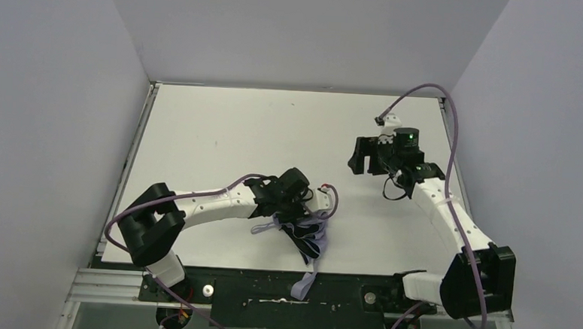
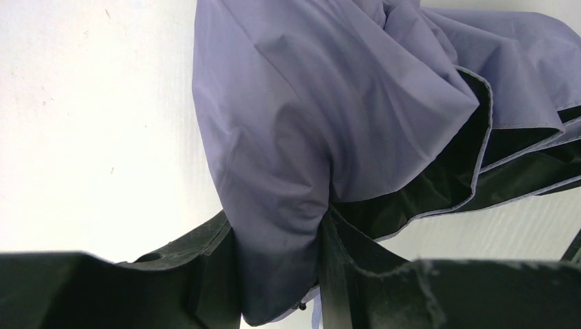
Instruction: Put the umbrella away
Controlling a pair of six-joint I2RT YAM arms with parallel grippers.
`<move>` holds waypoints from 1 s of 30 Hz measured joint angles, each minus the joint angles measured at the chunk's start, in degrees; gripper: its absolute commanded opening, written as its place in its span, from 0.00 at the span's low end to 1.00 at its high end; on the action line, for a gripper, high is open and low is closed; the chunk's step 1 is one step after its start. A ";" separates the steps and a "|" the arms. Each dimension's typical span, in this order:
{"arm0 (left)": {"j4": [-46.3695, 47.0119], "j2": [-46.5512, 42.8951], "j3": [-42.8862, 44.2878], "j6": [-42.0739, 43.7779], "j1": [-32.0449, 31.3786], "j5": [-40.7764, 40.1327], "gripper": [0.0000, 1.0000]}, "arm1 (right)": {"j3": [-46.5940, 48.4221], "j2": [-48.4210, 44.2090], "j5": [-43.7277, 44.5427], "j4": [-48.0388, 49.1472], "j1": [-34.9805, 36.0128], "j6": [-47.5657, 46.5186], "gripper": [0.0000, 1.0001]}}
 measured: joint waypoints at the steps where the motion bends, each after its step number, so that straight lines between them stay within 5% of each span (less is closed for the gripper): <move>1: 0.39 -0.17 -0.28 0.55 -0.35 -0.52 0.00 | 1.27 1.53 -2.12 -0.07 -0.83 -0.48 0.82; 10: 2.47 -0.72 -1.62 3.32 -2.58 -3.13 0.00 | 12.31 14.49 -21.05 -7.61 1.46 -7.72 0.85; 30: 6.32 -2.29 -5.07 5.51 -4.76 -6.32 0.00 | 17.22 26.99 -28.61 -25.14 15.10 -28.09 0.79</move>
